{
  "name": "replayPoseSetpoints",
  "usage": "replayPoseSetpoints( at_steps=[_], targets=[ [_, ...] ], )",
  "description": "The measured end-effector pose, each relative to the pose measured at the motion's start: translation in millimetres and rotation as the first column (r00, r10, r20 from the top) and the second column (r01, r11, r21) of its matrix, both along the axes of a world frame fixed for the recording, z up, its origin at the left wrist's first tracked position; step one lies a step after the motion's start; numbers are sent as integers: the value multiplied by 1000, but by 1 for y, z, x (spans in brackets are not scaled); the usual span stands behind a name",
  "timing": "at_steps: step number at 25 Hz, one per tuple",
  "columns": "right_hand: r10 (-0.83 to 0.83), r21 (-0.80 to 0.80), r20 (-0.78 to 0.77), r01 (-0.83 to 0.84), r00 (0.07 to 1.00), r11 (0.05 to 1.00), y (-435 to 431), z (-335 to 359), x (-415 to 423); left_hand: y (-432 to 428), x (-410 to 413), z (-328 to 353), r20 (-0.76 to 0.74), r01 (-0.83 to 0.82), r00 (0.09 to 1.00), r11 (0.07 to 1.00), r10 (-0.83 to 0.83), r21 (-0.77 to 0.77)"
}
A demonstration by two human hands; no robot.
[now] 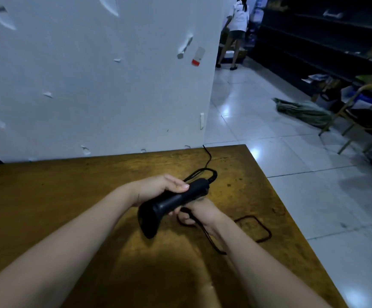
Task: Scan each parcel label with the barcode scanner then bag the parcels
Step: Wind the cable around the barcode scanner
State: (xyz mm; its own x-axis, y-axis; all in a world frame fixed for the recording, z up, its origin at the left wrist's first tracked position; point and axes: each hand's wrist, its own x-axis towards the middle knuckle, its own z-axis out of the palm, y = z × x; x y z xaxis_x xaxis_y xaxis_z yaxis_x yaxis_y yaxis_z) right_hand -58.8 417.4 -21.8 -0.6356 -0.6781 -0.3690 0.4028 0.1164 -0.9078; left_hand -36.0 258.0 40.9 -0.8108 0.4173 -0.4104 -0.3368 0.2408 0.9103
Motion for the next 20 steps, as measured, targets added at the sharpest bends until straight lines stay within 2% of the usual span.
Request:
replayPoseSetpoints(
  at_steps=[2, 4, 5, 7, 9, 11, 13, 15, 16, 17, 18, 20],
  targets=[
    [128, 131, -18, -125, 992, 984, 2, 2, 1, -11, -4, 4, -112, 66, 989, 958, -101, -280],
    [292, 273, -55, -267, 955, 924, 1, 12, 5, -21, -6, 6, -154, 109, 963, 839, -223, -534],
    [388, 350, -98, -334, 916, 875, 1, 18, 6, -26, -7, 6, -107, 148, 958, 780, -265, -608],
    [543, 485, -168, -411, 823, 772, 2, 34, 4, -33, -3, 5, 49, 264, 950, 705, -309, -659],
    [591, 581, -265, -363, 762, 728, 0, 53, -2, -36, -1, -4, 161, 353, 931, 695, -327, -626],
    [538, 561, -384, -273, 750, 781, -2, 71, -9, -37, 1, -9, 191, 357, 934, 794, -302, -492],
    [414, 481, -503, -152, 759, 863, -1, 85, -16, -36, 4, -7, 179, 333, 940, 898, -292, -287],
    [337, 466, -648, 6, 683, 885, 1, 89, -24, -34, 8, 0, 140, 311, 945, 943, -295, -120],
    [325, 474, -705, 77, 630, 877, 2, 88, -27, -33, 9, 6, 103, 282, 956, 957, -274, -69],
    [311, 467, -725, 106, 615, 878, 1, 87, -29, -33, 10, 12, 61, 258, 965, 965, -256, -39],
    [279, 431, -708, 84, 649, 898, 1, 84, -31, -34, 10, 16, 7, 260, 966, 965, -260, -21],
    [195, 271, -601, -32, 775, 962, 3, 77, -33, -36, 10, 22, -106, 259, 962, 965, -253, 48]
  ],
)
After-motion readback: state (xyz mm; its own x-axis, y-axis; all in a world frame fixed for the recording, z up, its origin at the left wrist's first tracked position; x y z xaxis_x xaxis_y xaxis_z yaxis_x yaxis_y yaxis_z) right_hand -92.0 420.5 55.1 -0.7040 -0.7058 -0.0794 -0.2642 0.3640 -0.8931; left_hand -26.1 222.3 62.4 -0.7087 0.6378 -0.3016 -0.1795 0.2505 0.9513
